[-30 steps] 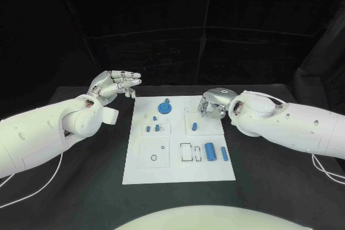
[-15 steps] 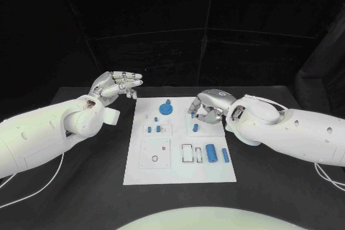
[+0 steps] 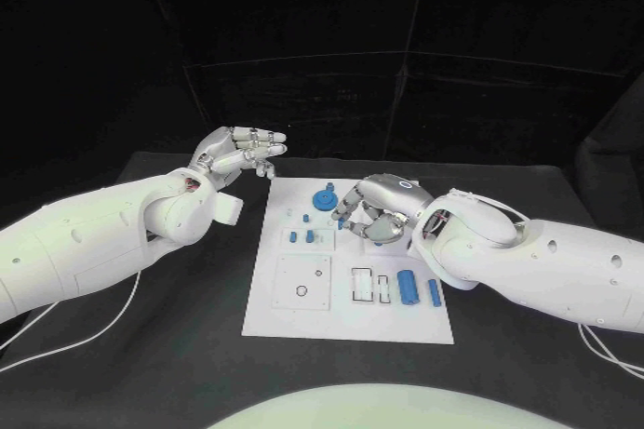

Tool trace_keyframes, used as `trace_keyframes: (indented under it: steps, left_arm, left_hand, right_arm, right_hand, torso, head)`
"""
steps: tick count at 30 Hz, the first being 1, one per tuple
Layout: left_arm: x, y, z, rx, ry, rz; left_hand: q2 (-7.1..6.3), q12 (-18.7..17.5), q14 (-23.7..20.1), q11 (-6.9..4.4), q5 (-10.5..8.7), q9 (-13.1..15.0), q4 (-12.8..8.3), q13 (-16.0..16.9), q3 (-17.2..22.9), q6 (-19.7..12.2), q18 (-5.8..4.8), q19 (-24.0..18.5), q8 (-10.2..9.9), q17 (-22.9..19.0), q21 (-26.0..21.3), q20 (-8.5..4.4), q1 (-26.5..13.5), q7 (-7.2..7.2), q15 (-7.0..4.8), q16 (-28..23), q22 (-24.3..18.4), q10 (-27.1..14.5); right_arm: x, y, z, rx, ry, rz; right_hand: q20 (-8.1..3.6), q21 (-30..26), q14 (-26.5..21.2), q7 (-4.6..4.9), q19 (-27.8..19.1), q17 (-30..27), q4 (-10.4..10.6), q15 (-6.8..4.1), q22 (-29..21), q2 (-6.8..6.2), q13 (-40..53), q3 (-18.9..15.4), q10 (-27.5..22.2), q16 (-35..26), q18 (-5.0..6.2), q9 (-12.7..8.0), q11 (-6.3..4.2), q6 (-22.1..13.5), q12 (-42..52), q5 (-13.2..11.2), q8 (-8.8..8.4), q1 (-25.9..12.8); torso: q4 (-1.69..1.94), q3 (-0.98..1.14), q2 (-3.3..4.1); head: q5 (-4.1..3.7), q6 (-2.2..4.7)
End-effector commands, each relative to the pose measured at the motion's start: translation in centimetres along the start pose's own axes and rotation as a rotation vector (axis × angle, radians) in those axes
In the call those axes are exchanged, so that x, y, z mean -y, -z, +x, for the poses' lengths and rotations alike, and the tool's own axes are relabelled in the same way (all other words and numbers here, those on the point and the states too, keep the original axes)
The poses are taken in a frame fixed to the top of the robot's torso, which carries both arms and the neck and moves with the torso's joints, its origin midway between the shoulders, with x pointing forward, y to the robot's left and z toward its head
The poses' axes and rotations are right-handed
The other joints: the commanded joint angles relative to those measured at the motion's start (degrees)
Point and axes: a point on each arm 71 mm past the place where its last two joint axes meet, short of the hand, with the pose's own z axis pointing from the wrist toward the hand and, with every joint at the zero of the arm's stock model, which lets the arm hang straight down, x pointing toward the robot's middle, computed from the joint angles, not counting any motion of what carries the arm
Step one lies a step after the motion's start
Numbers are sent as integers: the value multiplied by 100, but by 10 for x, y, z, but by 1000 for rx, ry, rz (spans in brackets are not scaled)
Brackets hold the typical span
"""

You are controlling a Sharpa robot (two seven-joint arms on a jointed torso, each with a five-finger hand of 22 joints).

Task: Assemble the parts on the task board

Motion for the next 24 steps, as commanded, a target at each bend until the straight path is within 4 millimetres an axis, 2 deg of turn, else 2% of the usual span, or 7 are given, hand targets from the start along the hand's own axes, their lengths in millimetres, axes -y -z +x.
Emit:
trace_keyframes:
  steps: [1,5,11,24]
  left_arm:
    - [3,-1,2,-1,6,24]
    - [3,-1,2,-2,6,24]
    - [3,-1,4,-4,7,25]
    - [3,-2,5,-8,9,24]
  left_hand:
    - [1,39,-31,-6,32,-9,-30,-1,-8,16,40,-45,36,-5,-33,13,50,19,-11,-16,-5,-53]
    - [1,39,-31,-6,32,-9,-30,-1,-8,16,40,-45,36,-5,-33,13,50,19,-11,-16,-5,-53]
    - [1,39,-31,-6,32,-9,-30,-1,-8,16,40,-45,36,-5,-33,13,50,19,-11,-16,-5,-53]
    - [2,42,-33,-4,31,-10,-32,-3,-8,14,39,-46,39,-10,-36,14,50,21,-9,-18,-7,-57]
  right_arm:
    - [-6,-1,11,12,-45,-38]
    - [-8,-4,26,0,-58,-52]
    - [-11,-8,46,-27,-62,-68]
    - [-15,-12,71,-87,-64,-72]
  right_hand:
    - [-9,31,196,14,49,12,-15,-39,7,0,-9,37,15,35,7,-1,26,30,-42,23,-11,-72]
    - [-8,34,198,24,48,23,-30,-31,9,-10,-11,48,-8,46,6,-5,36,9,-56,34,-19,-98]
    - [-7,39,199,28,50,24,-32,-28,18,-13,-11,48,-13,48,5,-5,39,3,-60,33,-20,-113]
    - [0,48,202,36,51,35,-36,-18,31,-26,-8,23,-32,65,2,-6,49,-20,-72,-22,-21,-189]
  torso:
    - [-3,8,7]
    - [2,0,6]
    - [1,0,7]
    - [-2,8,7]
  head:
    - [138,-35]
    - [223,-74]
    - [304,-120]
    - [379,-190]
